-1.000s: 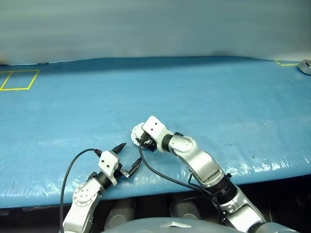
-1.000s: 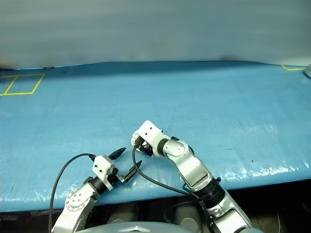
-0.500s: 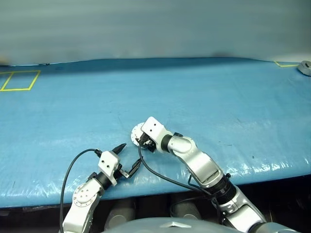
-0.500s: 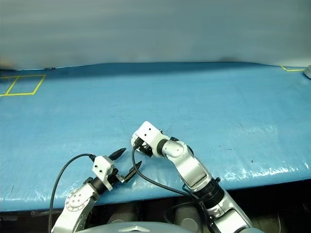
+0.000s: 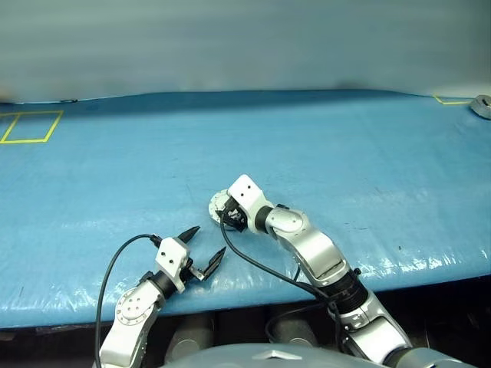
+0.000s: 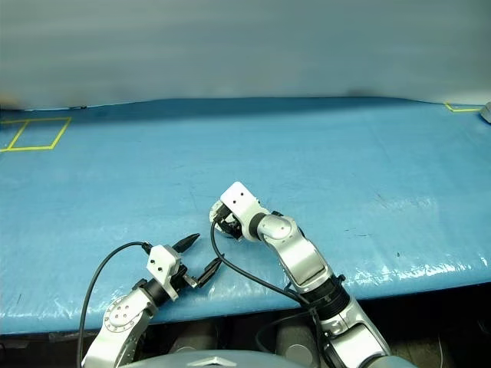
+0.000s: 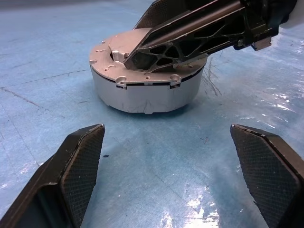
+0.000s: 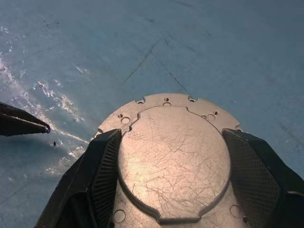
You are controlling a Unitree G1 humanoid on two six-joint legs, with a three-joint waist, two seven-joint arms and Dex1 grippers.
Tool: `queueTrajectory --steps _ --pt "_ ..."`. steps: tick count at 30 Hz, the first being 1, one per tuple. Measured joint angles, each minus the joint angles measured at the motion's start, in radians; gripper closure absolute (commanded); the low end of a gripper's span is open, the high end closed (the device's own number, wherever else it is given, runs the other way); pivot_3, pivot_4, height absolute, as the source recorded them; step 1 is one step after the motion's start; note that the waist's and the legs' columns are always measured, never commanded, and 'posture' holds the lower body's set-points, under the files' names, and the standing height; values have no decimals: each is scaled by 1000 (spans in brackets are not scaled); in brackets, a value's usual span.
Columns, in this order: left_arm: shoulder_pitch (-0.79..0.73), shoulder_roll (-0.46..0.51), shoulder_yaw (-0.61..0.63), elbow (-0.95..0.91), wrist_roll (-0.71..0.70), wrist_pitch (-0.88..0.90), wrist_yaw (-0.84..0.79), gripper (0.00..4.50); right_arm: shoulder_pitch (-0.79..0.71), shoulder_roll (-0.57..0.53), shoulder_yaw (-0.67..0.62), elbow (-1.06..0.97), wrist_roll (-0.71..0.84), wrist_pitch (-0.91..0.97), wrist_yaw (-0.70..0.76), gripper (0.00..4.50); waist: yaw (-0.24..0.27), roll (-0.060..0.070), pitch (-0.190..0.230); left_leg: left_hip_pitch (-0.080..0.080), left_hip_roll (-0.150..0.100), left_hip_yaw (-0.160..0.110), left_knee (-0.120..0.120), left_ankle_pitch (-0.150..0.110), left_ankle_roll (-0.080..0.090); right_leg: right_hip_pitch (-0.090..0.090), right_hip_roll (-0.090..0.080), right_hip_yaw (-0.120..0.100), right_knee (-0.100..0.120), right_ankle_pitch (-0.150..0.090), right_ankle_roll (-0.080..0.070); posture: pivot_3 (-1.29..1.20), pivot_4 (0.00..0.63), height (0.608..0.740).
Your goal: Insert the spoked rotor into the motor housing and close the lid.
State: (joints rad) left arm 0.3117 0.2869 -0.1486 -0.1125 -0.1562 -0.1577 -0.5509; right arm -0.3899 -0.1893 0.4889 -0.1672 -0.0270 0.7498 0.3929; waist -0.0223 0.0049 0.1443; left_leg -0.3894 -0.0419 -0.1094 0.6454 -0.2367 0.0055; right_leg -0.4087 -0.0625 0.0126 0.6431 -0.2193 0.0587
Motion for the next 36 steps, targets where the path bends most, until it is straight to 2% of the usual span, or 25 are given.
queueTrajectory --steps 11,29,33,35,36 --pt "-7 0 -1 0 0 2 3 0 -8 -54 23 67 -15 -183 75 1459 -2 0 1 -2 0 0 0 0 0 -2 0 0 -1 0 0 0 150 740" --pt "-8 -14 3 -11 -7 11 15 0 -15 -12 -40 67 3 -87 82 1459 2 -1 4 -3 0 -1 0 0 0 -2 0 -1 -1 0 0 0 150 740" --pt "-46 -49 48 -70 -28 118 103 0 7 5 -57 64 7 -86 68 1459 2 -1 4 -3 0 -2 0 0 0 -2 0 -1 -1 0 0 0 150 740" --pt "-80 -90 103 -141 -98 239 176 0 17 6 -56 55 6 -86 62 1459 2 -2 4 -3 0 -2 0 0 0 -2 0 -2 -1 0 1 0 150 740" --pt "-102 -101 128 -176 -152 299 200 173 21 6 -55 51 6 -86 60 1459 3 -2 4 -3 0 -3 0 0 0 -1 0 -2 -1 1 1 0 150 740"
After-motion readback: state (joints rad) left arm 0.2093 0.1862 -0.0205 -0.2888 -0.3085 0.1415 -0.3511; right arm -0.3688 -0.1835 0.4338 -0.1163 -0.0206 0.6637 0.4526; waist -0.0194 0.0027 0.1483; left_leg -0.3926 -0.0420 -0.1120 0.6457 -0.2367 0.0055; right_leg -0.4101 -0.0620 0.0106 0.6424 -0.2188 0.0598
